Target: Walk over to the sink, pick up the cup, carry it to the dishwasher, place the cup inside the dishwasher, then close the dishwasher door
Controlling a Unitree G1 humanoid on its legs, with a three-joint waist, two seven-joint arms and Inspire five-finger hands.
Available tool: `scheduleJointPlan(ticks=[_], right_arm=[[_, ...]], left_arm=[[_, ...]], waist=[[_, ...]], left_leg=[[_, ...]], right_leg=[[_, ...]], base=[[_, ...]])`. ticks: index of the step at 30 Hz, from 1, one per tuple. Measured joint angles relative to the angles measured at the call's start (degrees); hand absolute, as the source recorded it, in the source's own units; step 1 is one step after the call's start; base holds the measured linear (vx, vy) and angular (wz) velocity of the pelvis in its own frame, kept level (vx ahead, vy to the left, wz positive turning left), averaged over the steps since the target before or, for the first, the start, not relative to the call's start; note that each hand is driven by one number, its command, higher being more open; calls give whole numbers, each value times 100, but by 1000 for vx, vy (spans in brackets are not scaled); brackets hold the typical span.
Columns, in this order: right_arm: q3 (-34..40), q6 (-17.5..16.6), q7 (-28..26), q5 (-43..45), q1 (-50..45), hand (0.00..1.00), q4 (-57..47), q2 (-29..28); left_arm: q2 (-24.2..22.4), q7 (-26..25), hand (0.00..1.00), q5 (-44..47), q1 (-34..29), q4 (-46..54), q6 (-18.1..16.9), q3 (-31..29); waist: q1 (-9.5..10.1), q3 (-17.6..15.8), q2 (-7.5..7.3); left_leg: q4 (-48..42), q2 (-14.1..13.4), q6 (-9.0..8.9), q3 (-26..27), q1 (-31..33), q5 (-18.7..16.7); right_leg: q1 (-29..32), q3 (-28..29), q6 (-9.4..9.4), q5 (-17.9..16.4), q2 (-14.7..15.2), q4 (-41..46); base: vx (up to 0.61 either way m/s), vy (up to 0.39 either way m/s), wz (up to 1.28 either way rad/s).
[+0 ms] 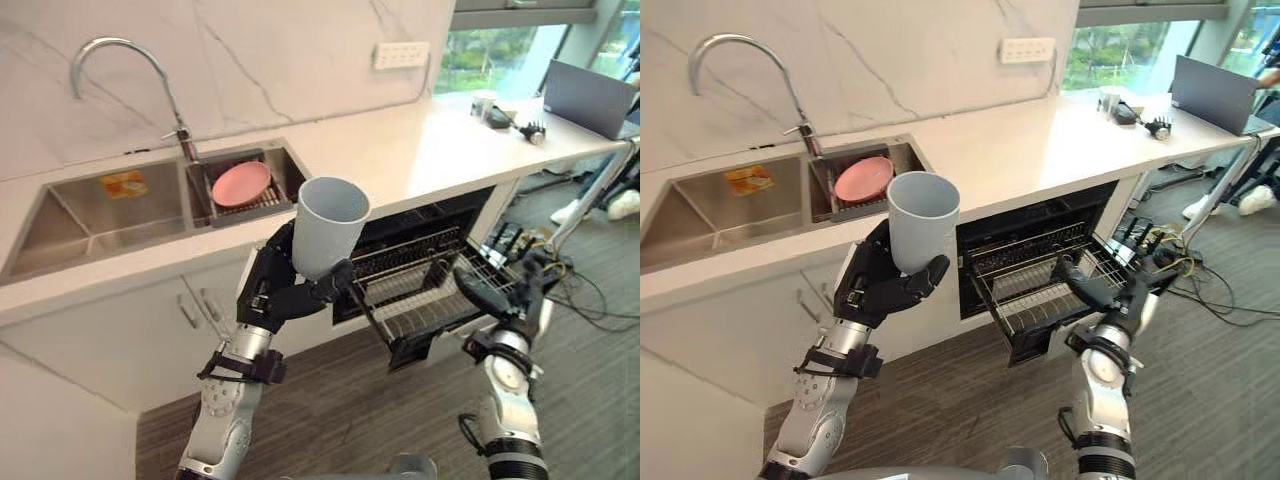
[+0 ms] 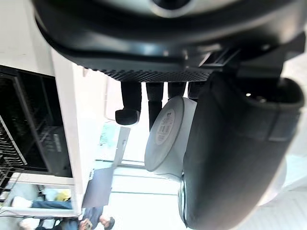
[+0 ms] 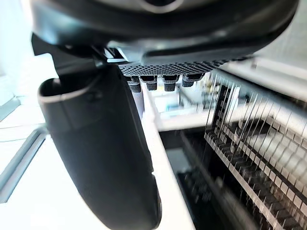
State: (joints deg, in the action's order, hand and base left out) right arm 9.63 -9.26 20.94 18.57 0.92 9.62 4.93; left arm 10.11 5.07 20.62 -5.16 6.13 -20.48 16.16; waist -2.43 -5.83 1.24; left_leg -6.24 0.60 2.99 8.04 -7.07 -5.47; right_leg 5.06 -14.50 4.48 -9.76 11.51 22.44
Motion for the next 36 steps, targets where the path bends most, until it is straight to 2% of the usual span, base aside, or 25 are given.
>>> scheduleJointPlan(ticks=[1, 3, 5, 9, 12, 16, 18, 19, 21, 22, 23, 24, 25, 27, 28, 31, 36], right_arm=[[-161, -156, -183, 185, 1, 100, -98, -70], [-371, -350, -449, 491, 0, 100, -178, -62], [-632, -550, -646, 790, -6, 100, -243, -73], [-973, -941, -1184, 1212, 255, 100, -647, -83], [-1151, -1077, -1474, 1382, 557, 100, -755, -84], [-1414, -1115, -1549, 1465, 660, 100, -834, -125], [-1652, -1115, -1559, 1621, 682, 100, -846, -174], [-1701, -1115, -1559, 1625, 682, 100, -863, -186], [-1867, -1113, -1558, 1629, 696, 100, -1009, -172], [-1914, -1113, -1560, 1627, 700, 100, -1034, -153], [-1934, -1113, -1558, 1623, 749, 100, -1037, -167], [-1945, -1116, -1552, 1620, 768, 100, -1038, -166], [-1945, -1138, -1546, 1610, 782, 100, -1038, -127], [-1977, -1156, -1451, 1591, 771, 100, -1051, -185], [-1980, -1255, -1409, 1557, 787, 100, -1061, -215], [-2007, -1327, -1332, 1557, 830, 100, -1061, -311], [-2027, -1298, -1179, 1495, 924, 100, -1061, -363]], left_arm=[[20, -161, 0, -140, 59, -36, -2, 17], [-43, -417, 0, -405, 116, -211, -14, 53], [-110, -704, 0, -795, 244, -472, 2, 297], [-192, -1041, 0, -1428, 443, -664, 95, 520], [-252, -1295, 0, -1597, 554, -682, 165, 560], [-279, -1556, 0, -1632, 656, -681, 168, 587], [-277, -1734, 0, -1635, 655, -718, 180, 646], [-279, -1770, 0, -1636, 666, -748, 182, 676], [-351, -1805, 0, -1762, 723, -1024, 262, 766], [-358, -1797, 0, -1786, 711, -1082, 276, 814], [-356, -1774, 0, -1782, 705, -1137, 301, 952], [-359, -1756, 0, -1778, 707, -1141, 312, 1016], [-427, -1751, 0, -1765, 713, -1140, 313, 1097], [-459, -1783, 0, -1701, 750, -1145, 313, 1143], [-455, -1798, 0, -1646, 876, -1144, 318, 1154], [-451, -1893, 0, -1584, 1036, -1144, 352, 1247], [-454, -1985, 0, -1356, 1142, -1144, 452, 1313]], waist=[[15, -37, -87], [26, -91, -16], [22, -44, 82], [87, -51, 71], [146, -50, 72], [174, -42, 84], [224, -75, 171], [235, -82, 180], [242, -130, 232], [273, -132, 247], [290, -126, 255], [282, -118, 270], [269, -83, 360], [241, -65, 286], [212, -53, 279], [226, -47, 270], [257, -33, 248]], left_leg=[[-24, 51, -86, 32, -104, -94], [-202, -59, -185, 40, -151, -269], [-318, -285, -281, 29, -160, -378], [-314, -480, -363, 152, -165, -432], [-285, -505, -386, 257, -222, -443], [-372, -532, -416, 294, -210, -526], [-1052, -776, -565, 371, 19, -881], [-1305, -841, -631, 362, 126, -953], [-2395, -904, -687, 154, 703, -1017], [-2360, -865, -672, 58, 721, -1079], [-1891, -754, -609, -61, 707, -1100], [-1559, -739, -595, -113, 680, -1026], [-1105, -775, -608, -102, 638, -433], [-687, -608, -530, -13, 427, -257], [-187, -411, -445, 11, 228, 3], [82, -303, -399, -10, 141, 142], [138, -257, -389, -25, 108, 150]], right_leg=[[-127, 6, -110, 712, -49, -519], [-384, -5, -69, 742, -164, -818], [-696, -95, -151, 921, -447, -1342], [-1020, -18, -258, 1329, -774, -2199], [-1126, 67, -273, 1443, -840, -2431], [-1209, 91, -266, 1480, -866, -2554], [-1215, 197, -323, 1439, -1050, -2553], [-1216, 201, -357, 1416, -1069, -2553], [-1245, 216, -417, 1423, -1038, -2549], [-1248, 251, -455, 1398, -997, -2549], [-1233, 319, -424, 1418, -897, -2544], [-1215, 327, -387, 1433, -875, -2545], [-1206, 358, -295, 1460, -902, -2556], [-1225, 409, -226, 1502, -754, -2604], [-1211, 409, -162, 1525, -613, -2638], [-1198, 361, -113, 1544, -534, -2678], [-1232, 324, -91, 1551, -520, -2725]], base=[[95, -100, -17], [102, -162, -14], [81, -142, -5], [34, -88, -18], [29, -10, -18], [-1, 1, -2], [14, -8, -22], [34, 14, -15], [42, 34, -4], [19, 60, -20], [-8, 62, -22], [-23, 91, -23], [-5, 94, -18], [8, 103, -8], [2, 85, 8], [8, 60, 8], [4, 4, 1]])
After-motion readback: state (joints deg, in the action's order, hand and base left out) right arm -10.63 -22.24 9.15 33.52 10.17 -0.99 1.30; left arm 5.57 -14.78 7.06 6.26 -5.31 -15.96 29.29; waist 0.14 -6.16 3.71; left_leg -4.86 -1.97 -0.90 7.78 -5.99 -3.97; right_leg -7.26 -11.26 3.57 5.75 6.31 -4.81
